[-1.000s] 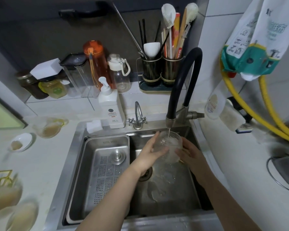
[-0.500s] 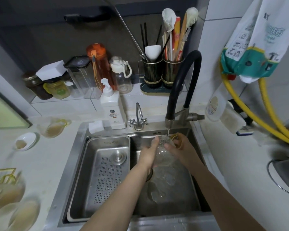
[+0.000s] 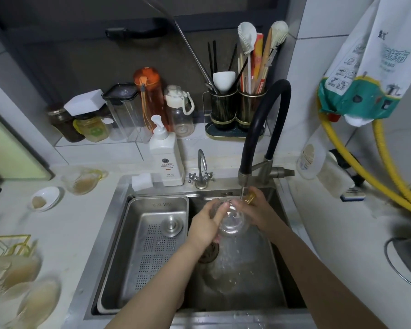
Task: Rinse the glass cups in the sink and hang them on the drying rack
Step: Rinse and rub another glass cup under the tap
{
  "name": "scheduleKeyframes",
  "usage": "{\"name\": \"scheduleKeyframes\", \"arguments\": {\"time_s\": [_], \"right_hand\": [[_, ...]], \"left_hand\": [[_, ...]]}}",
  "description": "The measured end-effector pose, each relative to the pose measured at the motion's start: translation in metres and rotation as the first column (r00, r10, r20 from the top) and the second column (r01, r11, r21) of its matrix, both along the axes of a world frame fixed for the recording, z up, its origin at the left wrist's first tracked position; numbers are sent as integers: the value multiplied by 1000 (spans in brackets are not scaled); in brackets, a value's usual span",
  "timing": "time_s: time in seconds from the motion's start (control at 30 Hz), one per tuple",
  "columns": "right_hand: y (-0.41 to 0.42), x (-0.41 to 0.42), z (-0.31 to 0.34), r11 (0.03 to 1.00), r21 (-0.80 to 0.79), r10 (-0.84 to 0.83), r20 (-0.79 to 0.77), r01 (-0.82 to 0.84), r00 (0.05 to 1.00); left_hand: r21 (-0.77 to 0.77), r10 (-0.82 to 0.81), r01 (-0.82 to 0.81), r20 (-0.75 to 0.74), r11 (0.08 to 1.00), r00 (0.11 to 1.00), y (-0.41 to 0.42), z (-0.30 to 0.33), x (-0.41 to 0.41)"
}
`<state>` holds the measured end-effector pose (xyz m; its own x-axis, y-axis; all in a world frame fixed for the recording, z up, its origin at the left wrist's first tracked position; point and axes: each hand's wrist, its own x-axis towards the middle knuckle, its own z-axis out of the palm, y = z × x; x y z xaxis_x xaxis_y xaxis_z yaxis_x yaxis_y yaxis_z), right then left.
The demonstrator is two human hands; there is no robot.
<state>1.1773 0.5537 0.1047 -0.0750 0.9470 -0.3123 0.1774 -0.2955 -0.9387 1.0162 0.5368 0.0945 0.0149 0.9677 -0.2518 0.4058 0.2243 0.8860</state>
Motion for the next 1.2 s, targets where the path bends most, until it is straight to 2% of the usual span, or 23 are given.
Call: {"name": "scheduleKeyframes", "arguments": {"time_s": [0.13, 0.23, 0.33, 0.5, 0.63, 0.73, 0.83, 0.9, 0.97, 1.03, 1.13, 1.2], "right_hand": [[7, -12, 5, 998, -13, 66, -67, -67, 996], [14, -20, 6, 999, -44, -3, -78, 0, 997], [20, -20, 6, 996, -42, -80, -37, 78, 996], [24, -9, -6, 965, -148, -223, -17, 218, 975], [11, 0, -15, 926, -287, -299, -162, 245, 941], [3, 8, -18, 910, -302, -346, -172, 285, 923], [3, 14, -17, 915, -284, -360, -260, 285, 896], [4, 18, -13, 921, -244, -362, -259, 302, 895], [5, 20, -12, 915, -193, -389, -176, 356, 904], [8, 26, -23, 929, -144, -354, -83, 341, 932], [11, 25, -33, 928, -172, -342, -49, 329, 938], [11, 14, -32, 915, -204, -370, -83, 347, 925]], "left_hand": [[-119, 97, -90, 57, 989, 994, 0, 2, 0], [-170, 153, -137, 82, 976, 985, 1, 0, 3], [-157, 186, -162, 152, 974, 971, 1, -1, 8], [-73, 64, -54, 148, 996, 987, 3, 2, 14], [1, -100, 100, 86, 995, 991, 4, 3, 26], [70, -242, 240, 20, 968, 970, 8, 6, 33], [141, -216, 219, -36, 965, 976, 16, 5, 40], [155, -189, 198, -67, 968, 980, 20, 6, 43], [103, -124, 121, 28, 987, 992, 27, 5, 46], [-42, 17, -9, 203, 999, 979, 36, 5, 44], [-373, 250, -120, 323, 920, 913, 45, -1, 35], [-465, 408, -224, 344, 857, 846, 46, -9, 29]]}}
